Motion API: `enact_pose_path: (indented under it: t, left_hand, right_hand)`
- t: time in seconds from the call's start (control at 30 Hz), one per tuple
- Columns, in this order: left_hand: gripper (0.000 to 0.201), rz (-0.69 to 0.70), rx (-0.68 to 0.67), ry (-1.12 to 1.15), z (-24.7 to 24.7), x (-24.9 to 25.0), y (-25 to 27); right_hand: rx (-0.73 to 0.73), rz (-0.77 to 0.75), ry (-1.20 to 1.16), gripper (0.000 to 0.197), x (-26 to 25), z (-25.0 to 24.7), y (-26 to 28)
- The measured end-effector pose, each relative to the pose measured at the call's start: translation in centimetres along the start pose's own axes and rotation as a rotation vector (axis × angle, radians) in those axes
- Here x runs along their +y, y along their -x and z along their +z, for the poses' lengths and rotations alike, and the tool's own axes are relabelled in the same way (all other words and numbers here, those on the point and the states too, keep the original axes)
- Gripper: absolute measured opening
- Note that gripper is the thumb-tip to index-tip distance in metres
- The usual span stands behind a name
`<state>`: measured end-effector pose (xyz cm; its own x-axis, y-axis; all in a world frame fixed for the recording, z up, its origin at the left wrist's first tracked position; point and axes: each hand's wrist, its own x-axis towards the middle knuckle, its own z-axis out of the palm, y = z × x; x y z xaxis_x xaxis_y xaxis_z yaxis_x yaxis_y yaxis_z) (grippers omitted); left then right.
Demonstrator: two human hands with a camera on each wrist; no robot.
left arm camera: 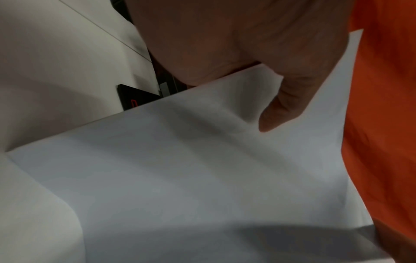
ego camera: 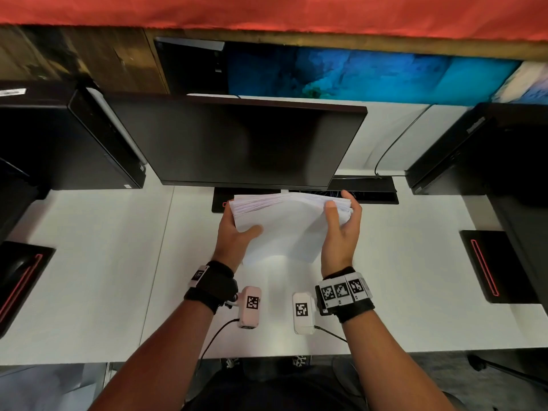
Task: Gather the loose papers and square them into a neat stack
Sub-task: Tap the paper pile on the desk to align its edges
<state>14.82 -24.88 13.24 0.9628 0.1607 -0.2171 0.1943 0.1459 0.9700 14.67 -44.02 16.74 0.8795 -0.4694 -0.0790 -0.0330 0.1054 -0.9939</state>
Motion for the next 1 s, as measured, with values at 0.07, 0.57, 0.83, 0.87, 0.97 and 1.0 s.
enact_pose_path:
  t: [0.07,0.57,0.83,0.87,0.97,1.0]
  left_hand:
    - [0.058,0.006,0.001,-0.008,-0.1,0.0,0.0]
    - [0.064,0.017,-0.046,-0.029,-0.2,0.5,-0.5]
    - [0.070,0.068,-0.085,-0.015,-0.1,2.1,-0.4]
    - [0.071,0.082,-0.089,-0.010,-0.2,2.3,-0.4]
    - [0.062,0.116,-0.105,0.007,0.3,3.1,-0.1]
    - [0.057,0.111,-0.073,0.006,0.7,3.4,0.0]
  right_hand:
    - [0.023,0.007,-0.015,0.033,-0.3,0.3,-0.3]
    - [-0.005,0.007,-0.035,0.038,-0.2,-0.4,-1.6]
    - [-0.145,0.027,-0.142,0.077,0.0,-0.8,-2.8]
    - [-0.155,0.022,-0.134,0.079,0.1,-0.8,-3.1]
    - [-0.176,0.016,-0.146,0.076,0.0,-0.9,-3.5]
    - [-0.173,0.013,-0.159,0.074,0.0,-0.9,-3.6]
